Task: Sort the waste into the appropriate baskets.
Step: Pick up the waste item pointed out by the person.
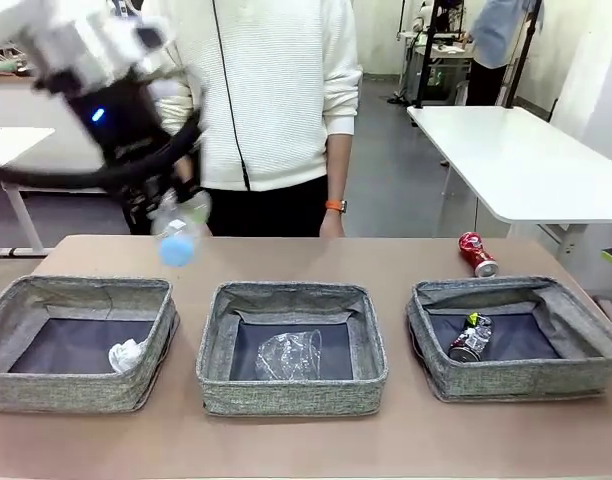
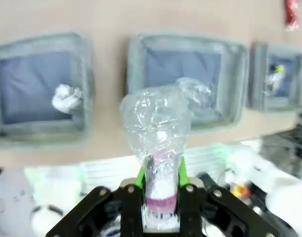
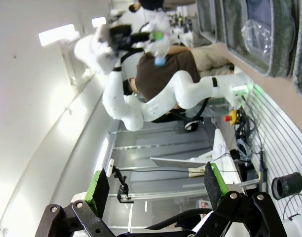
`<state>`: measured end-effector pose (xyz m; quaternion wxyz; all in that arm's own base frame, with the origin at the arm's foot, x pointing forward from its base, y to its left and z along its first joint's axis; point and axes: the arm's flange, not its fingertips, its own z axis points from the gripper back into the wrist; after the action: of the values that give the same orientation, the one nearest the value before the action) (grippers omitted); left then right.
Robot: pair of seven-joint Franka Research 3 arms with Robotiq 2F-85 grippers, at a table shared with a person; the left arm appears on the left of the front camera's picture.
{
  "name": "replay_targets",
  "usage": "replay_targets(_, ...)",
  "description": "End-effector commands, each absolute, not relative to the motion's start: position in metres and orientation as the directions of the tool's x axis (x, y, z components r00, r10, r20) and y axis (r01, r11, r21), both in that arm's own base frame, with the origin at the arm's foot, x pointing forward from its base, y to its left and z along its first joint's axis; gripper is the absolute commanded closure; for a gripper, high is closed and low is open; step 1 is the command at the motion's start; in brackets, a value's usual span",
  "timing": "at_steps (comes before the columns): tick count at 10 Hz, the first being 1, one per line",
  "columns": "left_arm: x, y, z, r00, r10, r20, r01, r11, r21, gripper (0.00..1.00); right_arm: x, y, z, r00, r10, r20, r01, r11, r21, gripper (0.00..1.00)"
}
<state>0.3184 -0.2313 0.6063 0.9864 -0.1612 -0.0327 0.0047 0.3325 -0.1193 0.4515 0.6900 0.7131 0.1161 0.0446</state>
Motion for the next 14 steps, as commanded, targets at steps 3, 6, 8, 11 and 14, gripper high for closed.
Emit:
replay_targets(3,0.301,-0.350,0.711,0.981,-0.088,0.176,0.116,0.980,-0.159,0.76,0.332,-0.120,0.458,0.967,0.228,-0.116,0.124,-0.020,0.992,0.00)
replay_targets(6,0.295,-0.380,0.776,0.987,-0.085,0.136,0.099,0.989,-0.106,0.76,0.332,-0.120,0.458,0.967,0.228,-0.116,0.124,-0.020,0.992,0.00)
replay_targets(8,0.289,-0.388,0.789,0.980,-0.032,0.196,0.057,0.991,-0.119,0.76,0.332,-0.120,0.458,0.967,0.228,-0.116,0.124,-0.020,0.992,0.00)
replay_targets(11,0.297,-0.401,0.764,0.982,-0.062,0.181,0.087,0.987,-0.133,0.76,0.332,-0.120,0.458,0.967,0.228,-0.116,0.124,-0.020,0.992,0.00)
replay_targets(14,0.292,-0.397,0.769,0.982,-0.081,0.170,0.105,0.985,-0.134,0.76,0.332,-0.120,0.458,0.967,0.228,-0.116,0.124,-0.020,0.992,0.00)
